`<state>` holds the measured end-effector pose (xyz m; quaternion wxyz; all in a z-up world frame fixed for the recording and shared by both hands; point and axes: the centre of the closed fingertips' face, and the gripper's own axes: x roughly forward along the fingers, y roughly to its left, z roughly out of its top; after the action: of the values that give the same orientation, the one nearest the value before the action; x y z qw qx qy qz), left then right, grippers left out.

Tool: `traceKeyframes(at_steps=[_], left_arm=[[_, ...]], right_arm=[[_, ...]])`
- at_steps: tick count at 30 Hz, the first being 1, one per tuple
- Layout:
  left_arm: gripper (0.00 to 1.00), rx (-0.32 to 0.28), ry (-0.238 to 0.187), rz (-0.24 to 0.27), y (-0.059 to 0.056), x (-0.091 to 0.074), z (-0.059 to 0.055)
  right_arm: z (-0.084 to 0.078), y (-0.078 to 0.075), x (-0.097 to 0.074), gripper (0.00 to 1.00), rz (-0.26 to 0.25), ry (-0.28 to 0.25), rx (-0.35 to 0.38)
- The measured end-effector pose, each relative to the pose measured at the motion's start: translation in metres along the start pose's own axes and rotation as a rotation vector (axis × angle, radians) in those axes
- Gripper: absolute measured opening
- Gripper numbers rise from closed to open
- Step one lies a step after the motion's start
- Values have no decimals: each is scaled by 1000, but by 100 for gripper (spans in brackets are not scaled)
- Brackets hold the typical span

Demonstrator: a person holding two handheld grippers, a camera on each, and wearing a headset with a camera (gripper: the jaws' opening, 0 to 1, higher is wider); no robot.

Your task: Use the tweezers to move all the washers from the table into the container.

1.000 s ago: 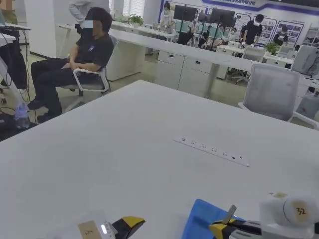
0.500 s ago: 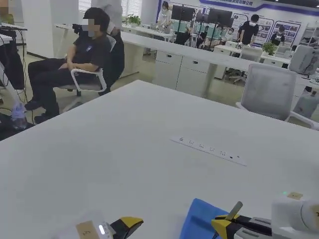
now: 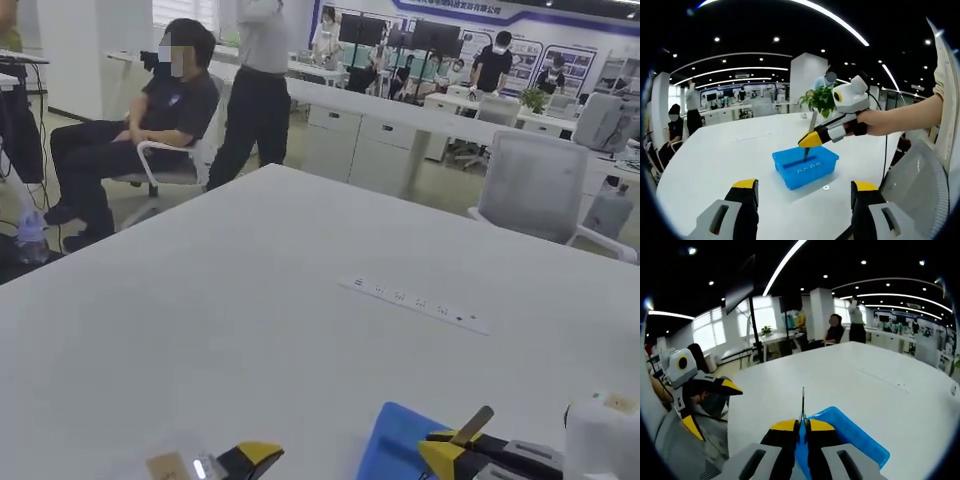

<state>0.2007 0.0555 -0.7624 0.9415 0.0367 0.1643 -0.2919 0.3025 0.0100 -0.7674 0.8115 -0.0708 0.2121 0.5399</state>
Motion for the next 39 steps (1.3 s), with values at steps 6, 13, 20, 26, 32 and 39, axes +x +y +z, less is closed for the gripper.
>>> traceKeyframes(at_steps=[6,13,20,26,32,39], left_arm=[[76,3,5,-4,-2,0,-1],[76,6,10,-7,-3,0,-1],[75,7,11,-6,-3,0,-2],[76,3,1,-5,-2,0,0],[76,3,0,-5,-2,0,0],[76,1,-2,-1,-1,0,0]], right_arm=[[-5,5,-6,4,-3,-9,16],[-16,11,-10,4,1,-2,42],[-31,19,-13,4,13,11,69],[-43,22,-15,4,17,32,84],[-58,23,-15,4,13,72,77],[-70,24,-12,4,13,99,81]])
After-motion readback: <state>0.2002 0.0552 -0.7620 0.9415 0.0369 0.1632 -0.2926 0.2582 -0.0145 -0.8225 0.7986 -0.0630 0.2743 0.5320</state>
